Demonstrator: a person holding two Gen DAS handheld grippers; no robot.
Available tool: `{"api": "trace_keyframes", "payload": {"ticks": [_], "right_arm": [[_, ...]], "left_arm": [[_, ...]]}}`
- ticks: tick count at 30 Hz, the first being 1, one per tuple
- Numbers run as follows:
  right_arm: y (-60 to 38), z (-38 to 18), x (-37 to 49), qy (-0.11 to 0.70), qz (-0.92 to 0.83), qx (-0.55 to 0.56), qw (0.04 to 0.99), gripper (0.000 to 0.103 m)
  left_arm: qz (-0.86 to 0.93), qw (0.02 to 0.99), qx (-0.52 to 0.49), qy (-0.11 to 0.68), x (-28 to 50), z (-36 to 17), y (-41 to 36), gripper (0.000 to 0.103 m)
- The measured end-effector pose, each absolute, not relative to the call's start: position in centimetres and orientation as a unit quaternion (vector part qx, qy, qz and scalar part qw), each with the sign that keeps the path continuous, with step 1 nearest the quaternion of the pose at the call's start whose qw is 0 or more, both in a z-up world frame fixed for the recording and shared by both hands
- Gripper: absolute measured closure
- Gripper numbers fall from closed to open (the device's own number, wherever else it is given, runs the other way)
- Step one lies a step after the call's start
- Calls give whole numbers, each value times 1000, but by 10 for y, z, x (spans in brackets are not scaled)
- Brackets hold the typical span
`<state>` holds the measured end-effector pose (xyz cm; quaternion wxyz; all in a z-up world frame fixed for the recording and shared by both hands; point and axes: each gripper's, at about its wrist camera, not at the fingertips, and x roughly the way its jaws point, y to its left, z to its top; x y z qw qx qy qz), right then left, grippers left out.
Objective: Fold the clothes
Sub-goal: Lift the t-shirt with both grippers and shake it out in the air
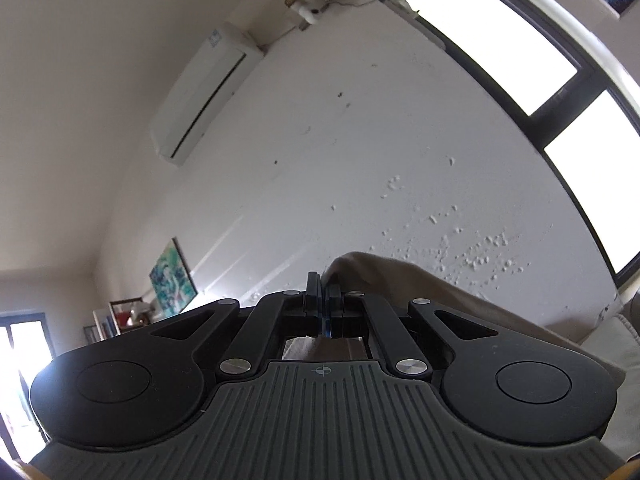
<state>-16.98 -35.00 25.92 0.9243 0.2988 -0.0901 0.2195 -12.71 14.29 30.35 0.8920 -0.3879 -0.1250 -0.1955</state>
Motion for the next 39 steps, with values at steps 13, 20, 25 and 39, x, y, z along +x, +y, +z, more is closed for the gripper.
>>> {"api": "trace_keyframes", "payload": {"ticks": [13, 20, 25, 39], "right_arm": [[-307, 152, 157, 197, 103, 367, 903, 102], [-296, 196, 174, 90, 127, 336, 929, 102], [-297, 141, 169, 128, 114, 320, 932, 102], [-277, -120, 134, 376, 30, 360, 854, 102]], "left_arm": [[-33, 886, -434, 162, 80, 148, 213, 103], [-31, 921, -380, 81, 141, 164, 219, 103], [-44, 932, -353, 68, 141, 151, 210, 103], [64, 863, -402, 297, 104, -103, 210, 103]]}}
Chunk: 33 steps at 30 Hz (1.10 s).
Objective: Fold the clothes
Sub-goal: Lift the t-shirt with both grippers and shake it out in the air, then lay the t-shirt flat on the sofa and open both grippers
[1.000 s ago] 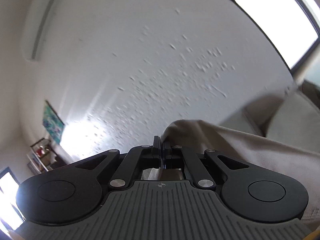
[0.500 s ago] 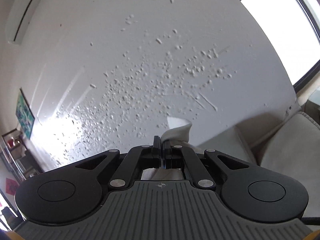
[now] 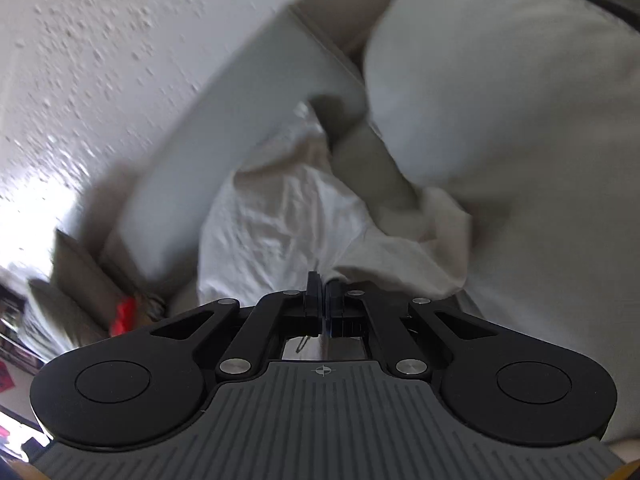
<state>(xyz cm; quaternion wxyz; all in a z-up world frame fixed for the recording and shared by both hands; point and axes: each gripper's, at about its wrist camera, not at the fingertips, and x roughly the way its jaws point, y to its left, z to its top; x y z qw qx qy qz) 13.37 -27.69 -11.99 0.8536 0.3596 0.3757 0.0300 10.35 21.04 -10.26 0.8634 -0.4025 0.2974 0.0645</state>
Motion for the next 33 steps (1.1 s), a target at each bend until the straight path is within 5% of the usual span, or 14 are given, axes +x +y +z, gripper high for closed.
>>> {"api": "trace_keyframes", "payload": {"ticks": [6, 16, 25, 33], "right_arm": [[-273, -134, 109, 397, 4, 320, 860, 103], [-290, -88, 60, 388, -1, 294, 873, 103], [-274, -126, 28, 446, -17, 230, 865, 102], [-277, -121, 10, 473, -15, 193, 860, 60]], "left_arm": [[100, 848, -384, 352, 76, -139, 212, 103], [80, 891, -304, 328, 41, -62, 194, 103], [122, 892, -213, 380, 19, -83, 173, 102], [192, 853, -129, 469, 4, -115, 163, 88]]}}
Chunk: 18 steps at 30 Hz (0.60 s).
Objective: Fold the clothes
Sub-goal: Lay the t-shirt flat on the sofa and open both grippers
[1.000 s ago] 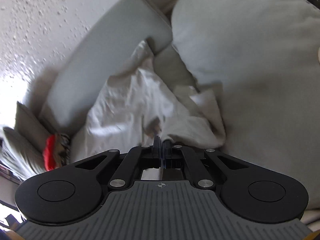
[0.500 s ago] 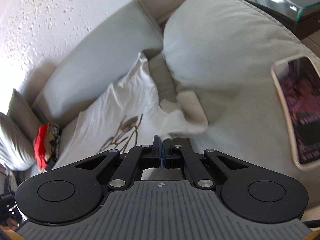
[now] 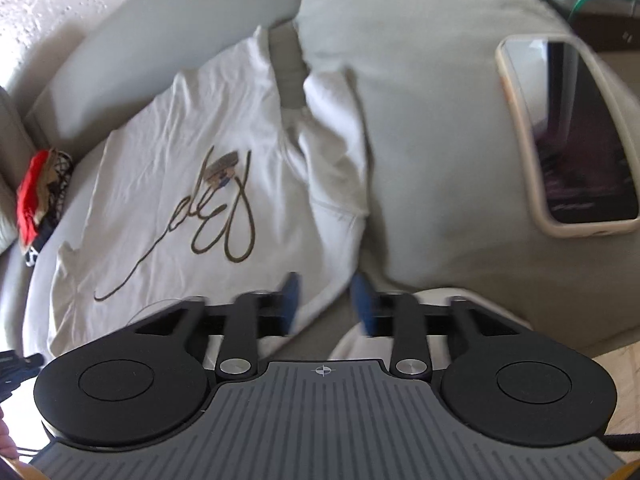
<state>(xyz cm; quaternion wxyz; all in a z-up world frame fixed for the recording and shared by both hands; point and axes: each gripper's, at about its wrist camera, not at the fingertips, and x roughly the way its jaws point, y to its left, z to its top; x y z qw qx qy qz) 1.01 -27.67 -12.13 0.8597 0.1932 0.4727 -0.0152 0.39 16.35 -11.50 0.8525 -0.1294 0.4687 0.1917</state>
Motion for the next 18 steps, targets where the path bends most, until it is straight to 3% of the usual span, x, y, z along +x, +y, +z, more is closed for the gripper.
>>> {"api": "trace_keyframes", "payload": {"ticks": [2, 5, 9, 14, 18], "right_arm": [[-274, -116, 6, 455, 3, 189, 870, 62], [-256, -126, 18, 464, 75, 189, 862, 87], [-227, -148, 40, 482, 100, 181, 851, 86], [-215, -158, 40, 517, 97, 134, 840, 87], [-247, -144, 37, 537, 114, 207, 810, 82]], "left_arm": [[183, 865, -122, 452, -6, -103, 154, 83], [126, 884, -121, 434, -13, -92, 131, 83], [4, 873, -118, 473, 11, -108, 78, 78], [-9, 852, -70, 518, 41, -154, 35, 78], [-24, 837, -48, 544, 27, -153, 30, 78]]}}
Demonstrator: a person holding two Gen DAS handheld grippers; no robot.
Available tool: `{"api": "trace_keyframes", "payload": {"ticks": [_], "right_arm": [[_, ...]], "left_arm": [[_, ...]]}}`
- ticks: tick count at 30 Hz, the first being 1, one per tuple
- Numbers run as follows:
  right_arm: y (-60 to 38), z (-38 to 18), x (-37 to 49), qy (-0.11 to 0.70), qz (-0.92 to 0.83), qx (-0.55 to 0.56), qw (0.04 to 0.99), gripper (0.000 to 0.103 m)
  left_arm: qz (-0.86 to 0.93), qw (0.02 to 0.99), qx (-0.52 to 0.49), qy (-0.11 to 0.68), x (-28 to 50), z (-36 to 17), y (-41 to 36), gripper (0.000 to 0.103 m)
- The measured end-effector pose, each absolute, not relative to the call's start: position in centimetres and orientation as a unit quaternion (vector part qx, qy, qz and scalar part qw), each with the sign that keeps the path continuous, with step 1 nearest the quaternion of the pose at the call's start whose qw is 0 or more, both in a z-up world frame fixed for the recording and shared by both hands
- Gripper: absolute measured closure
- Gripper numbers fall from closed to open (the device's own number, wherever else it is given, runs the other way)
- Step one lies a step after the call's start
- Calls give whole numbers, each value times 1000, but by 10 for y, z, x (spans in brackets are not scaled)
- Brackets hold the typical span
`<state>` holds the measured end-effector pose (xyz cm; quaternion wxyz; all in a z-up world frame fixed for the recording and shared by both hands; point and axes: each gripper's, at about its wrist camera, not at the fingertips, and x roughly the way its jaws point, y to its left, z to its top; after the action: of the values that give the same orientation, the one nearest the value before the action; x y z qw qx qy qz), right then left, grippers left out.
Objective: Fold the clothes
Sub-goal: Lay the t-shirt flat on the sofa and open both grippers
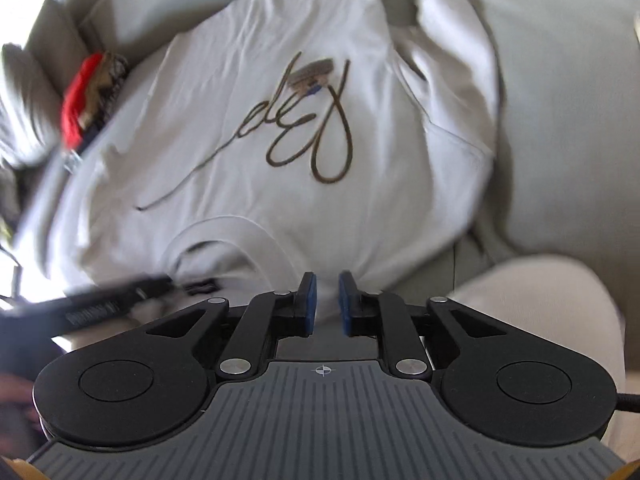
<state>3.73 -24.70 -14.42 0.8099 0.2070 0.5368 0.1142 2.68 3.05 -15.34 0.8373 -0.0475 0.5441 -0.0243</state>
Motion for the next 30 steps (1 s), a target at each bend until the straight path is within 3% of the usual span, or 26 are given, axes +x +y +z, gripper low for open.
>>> {"api": "trace_keyframes", "payload": {"ticks": [1, 3, 4, 7, 14, 22, 23, 26, 30], "right_arm": [[-258, -139, 38, 522, 108, 229, 815, 82], [-281, -128, 45, 469, 76, 256, 842, 54], [-292, -124, 49, 449, 57, 267, 851, 52], [-322, -124, 72, 419, 13, 279, 864, 53], [-378, -163, 131, 409, -2, 337, 848, 58], [-378, -191, 172, 398, 69, 356, 842, 55], [-375, -192, 176, 400, 74, 348, 845, 57], [-367, -195, 183, 415, 69, 330, 845, 96], [-365, -180, 163, 363, 24, 329, 871, 101]], "left_arm": [[-28, 830, -52, 555, 24, -152, 33, 78], [-34, 832, -70, 549, 19, -145, 38, 78], [-38, 836, -82, 541, 17, -141, 40, 76], [-36, 854, -76, 513, 24, -132, 40, 69], [-31, 871, -60, 486, 58, -130, 34, 68], [-40, 858, -82, 506, 69, -146, 34, 68], [-39, 855, -85, 509, 69, -149, 35, 68], [-36, 850, -89, 518, 69, -155, 36, 68], [-35, 848, -93, 520, 66, -157, 39, 67]]}}
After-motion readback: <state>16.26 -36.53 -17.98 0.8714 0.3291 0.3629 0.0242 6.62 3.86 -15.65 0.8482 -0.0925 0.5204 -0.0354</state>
